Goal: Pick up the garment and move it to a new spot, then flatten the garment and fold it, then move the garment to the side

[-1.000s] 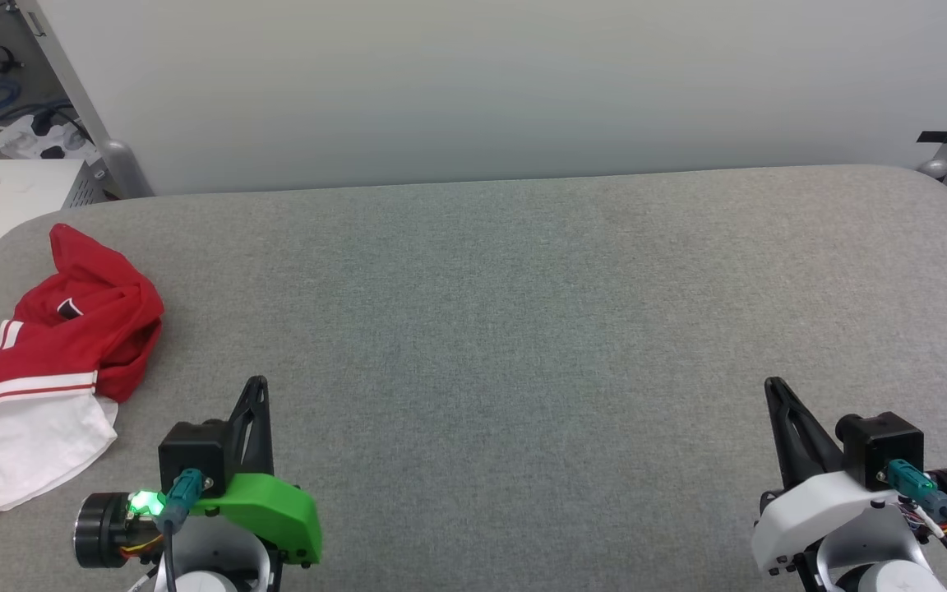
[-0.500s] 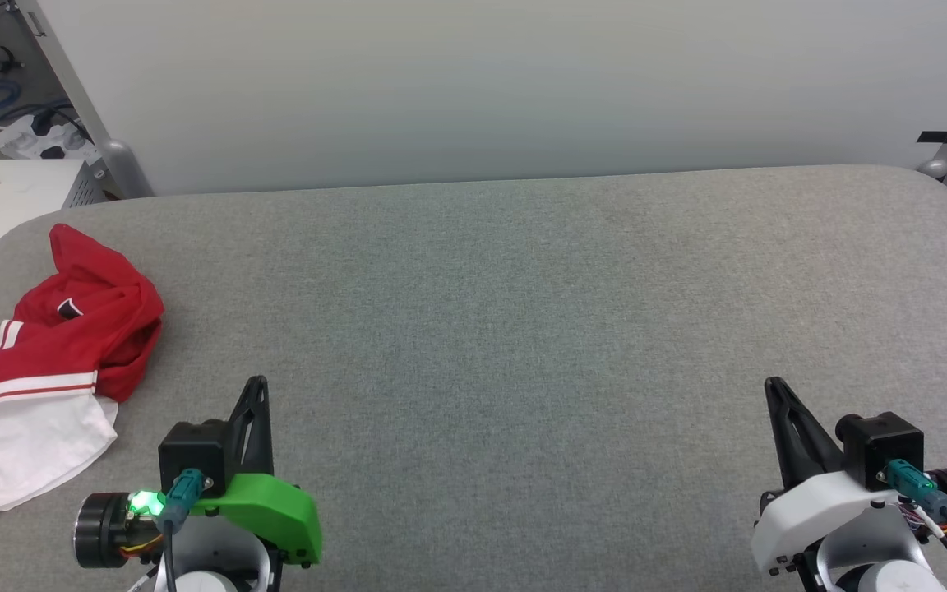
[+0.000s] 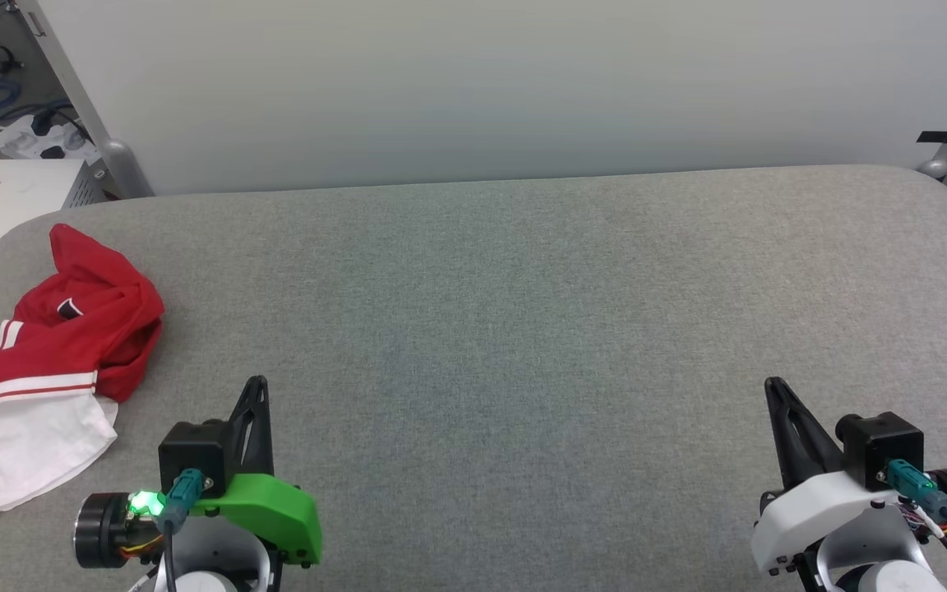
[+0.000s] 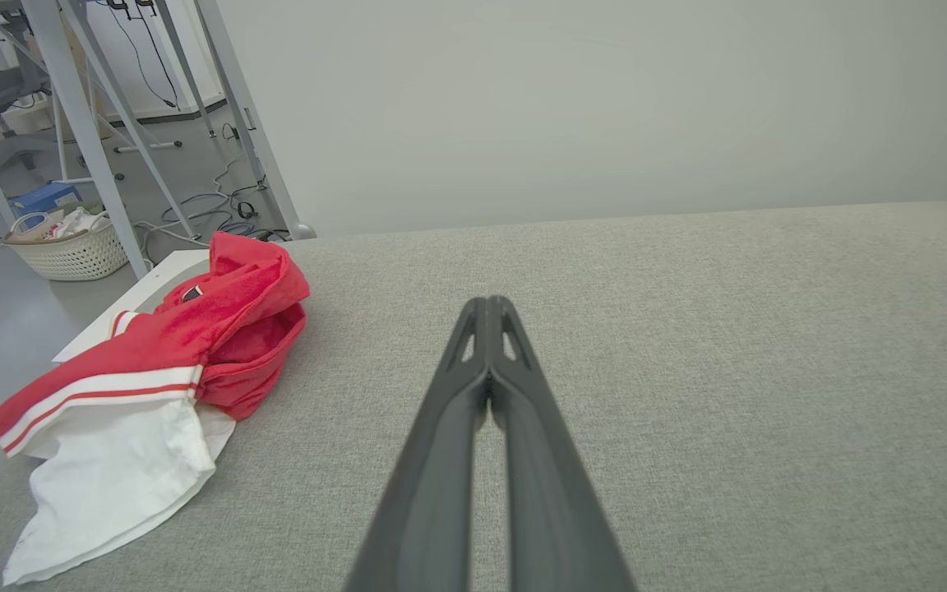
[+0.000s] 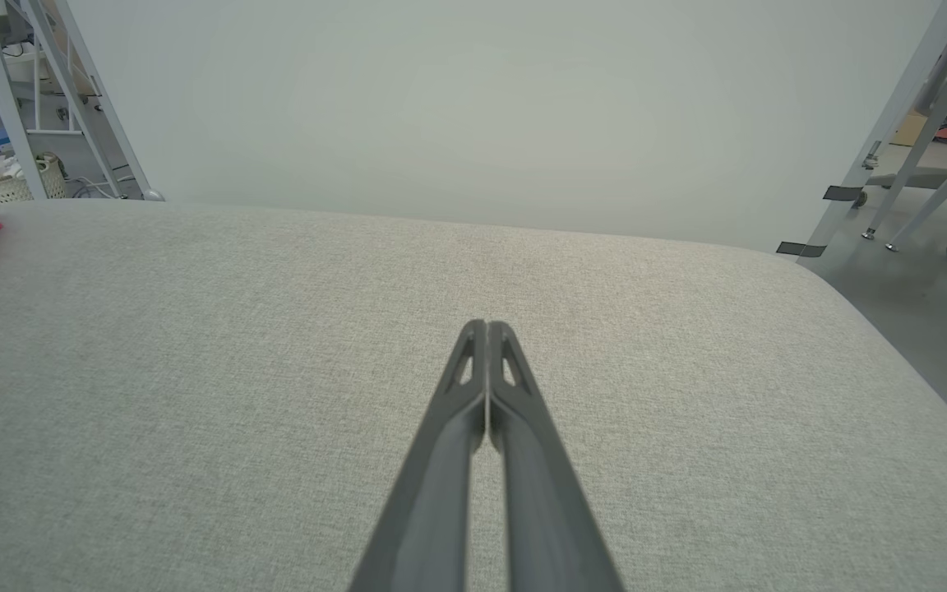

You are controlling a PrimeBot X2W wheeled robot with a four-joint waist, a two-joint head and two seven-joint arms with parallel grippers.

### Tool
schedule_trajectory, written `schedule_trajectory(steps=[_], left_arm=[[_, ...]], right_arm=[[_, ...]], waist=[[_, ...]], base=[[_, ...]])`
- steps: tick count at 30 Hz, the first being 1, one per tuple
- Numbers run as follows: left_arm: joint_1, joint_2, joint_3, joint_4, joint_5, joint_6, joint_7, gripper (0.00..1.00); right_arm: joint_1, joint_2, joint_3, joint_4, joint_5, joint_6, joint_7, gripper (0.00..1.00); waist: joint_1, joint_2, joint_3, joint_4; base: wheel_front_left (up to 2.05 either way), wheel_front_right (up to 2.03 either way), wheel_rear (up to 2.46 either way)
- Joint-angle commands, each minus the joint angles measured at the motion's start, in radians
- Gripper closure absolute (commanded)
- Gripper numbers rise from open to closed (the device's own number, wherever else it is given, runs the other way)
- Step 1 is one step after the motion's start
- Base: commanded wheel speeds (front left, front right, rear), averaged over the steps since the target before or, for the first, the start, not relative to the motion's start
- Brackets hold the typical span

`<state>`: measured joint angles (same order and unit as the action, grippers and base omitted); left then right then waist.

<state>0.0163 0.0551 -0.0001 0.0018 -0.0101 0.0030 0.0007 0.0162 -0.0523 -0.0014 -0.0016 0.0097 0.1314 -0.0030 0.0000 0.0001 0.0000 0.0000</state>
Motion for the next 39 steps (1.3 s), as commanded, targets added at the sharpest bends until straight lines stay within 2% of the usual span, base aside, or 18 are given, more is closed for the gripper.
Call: schedule_trajectory(steps=[1,2,39], left_arm=[[0.0,0.0,0.0,0.0,0.0,0.0,0.0,1.0],[0.001,0.0,0.0,0.0,0.0,0.0,0.0,0.0],[0.002,-0.001,-0.018,-0.021,-0.013,0.038,-0.073,0.0]], right_arm=[[0.0,0.0,0.0,0.0,0.0,0.0,0.0,1.0],[0.001,0.0,0.0,0.0,0.001,0.0,0.0,0.0],[0.008,0.0,-0.022,-0.05,0.072,0.0,-0.072,0.0]], waist=[[0.0,-0.0001,0.0,0.0],[0.0,-0.0001,0.0,0.0],[0.0,-0.0001,0.002,0.005]], base=[[0.0,0.0,0.0],[0.0,0.0,0.0],[0.0,0.0,0.0]])
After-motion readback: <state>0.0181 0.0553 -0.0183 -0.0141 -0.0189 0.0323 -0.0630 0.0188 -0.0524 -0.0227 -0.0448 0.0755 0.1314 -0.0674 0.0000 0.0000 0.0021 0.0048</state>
